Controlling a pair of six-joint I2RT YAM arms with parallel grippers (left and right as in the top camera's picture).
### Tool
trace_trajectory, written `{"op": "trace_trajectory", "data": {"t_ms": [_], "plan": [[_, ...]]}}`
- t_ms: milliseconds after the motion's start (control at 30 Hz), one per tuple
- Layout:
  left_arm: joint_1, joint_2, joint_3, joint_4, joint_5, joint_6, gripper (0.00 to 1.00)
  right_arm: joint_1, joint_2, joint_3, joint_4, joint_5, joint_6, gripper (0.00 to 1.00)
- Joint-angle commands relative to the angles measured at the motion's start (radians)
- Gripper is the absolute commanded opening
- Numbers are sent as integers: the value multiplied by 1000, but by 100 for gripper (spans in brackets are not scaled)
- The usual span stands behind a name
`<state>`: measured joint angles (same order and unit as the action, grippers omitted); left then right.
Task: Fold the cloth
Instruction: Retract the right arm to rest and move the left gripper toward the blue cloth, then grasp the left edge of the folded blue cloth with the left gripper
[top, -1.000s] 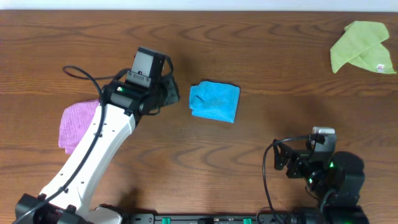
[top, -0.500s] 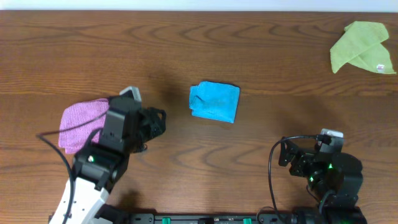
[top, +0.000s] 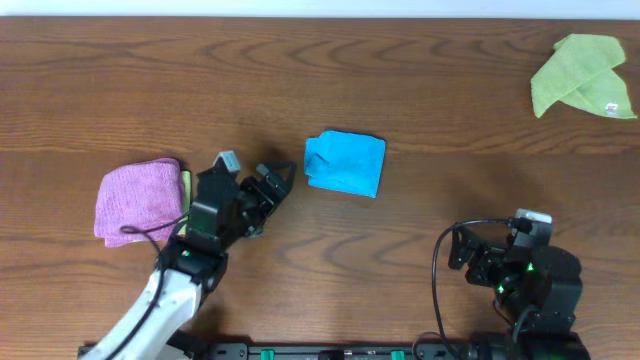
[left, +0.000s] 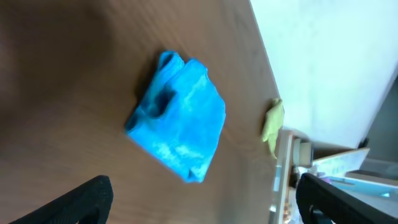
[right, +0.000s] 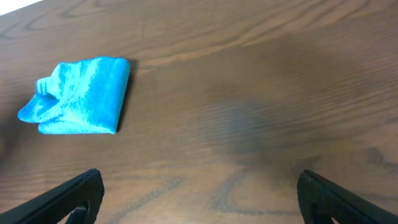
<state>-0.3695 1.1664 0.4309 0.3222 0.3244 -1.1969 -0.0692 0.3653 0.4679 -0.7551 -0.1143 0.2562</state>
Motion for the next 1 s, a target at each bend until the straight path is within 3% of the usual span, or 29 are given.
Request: {"op": "trace_trajectory", "data": {"t_ms": [0,167,267,967], "plan": [[2,107,-3,88,47,-90,95,-9,-5,1,-2,10,13,99],[2,283,-3,314,84,-172,95,-9,-5,1,-2,10,13,99],[2,353,-3,372,97,-201,95,-9,-5,1,-2,10,13,99],[-48,511,40,396,97,-218,96,-9,-5,1,-2,10,13,99]]}}
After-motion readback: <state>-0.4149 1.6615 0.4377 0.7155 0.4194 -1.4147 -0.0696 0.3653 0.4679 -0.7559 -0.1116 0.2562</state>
